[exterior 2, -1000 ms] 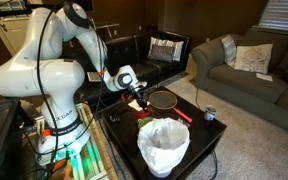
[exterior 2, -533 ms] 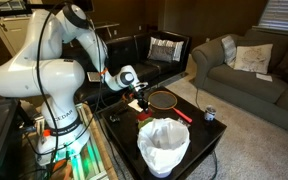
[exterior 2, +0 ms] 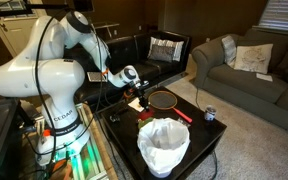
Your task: Pour the contents from the red bowl onto the yellow plate.
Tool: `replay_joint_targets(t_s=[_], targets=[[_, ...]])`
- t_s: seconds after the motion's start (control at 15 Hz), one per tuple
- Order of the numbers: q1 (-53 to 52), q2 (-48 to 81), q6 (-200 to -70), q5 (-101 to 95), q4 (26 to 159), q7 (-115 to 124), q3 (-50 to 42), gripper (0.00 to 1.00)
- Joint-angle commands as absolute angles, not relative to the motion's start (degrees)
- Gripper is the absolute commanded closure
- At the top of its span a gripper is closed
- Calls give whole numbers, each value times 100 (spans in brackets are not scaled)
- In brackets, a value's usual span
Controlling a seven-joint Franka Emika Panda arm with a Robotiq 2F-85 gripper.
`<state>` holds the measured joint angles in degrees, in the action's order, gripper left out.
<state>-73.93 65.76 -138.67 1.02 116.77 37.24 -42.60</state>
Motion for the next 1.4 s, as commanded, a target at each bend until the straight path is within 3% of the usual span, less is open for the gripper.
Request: replay_joint_targets(t_s=[0.0,0.33,0.73,1.33], targets=[[-7105,6945,-13341,-443,10906,4321,-4082,99],[-6685,7246,-12749,-1053,10189,4736,-3765,99],[-6402,6970,-12947,-1340,10367,4851,-3510,96],[-5884,7193,-11359,-2367,9490,4678,-2952,99]])
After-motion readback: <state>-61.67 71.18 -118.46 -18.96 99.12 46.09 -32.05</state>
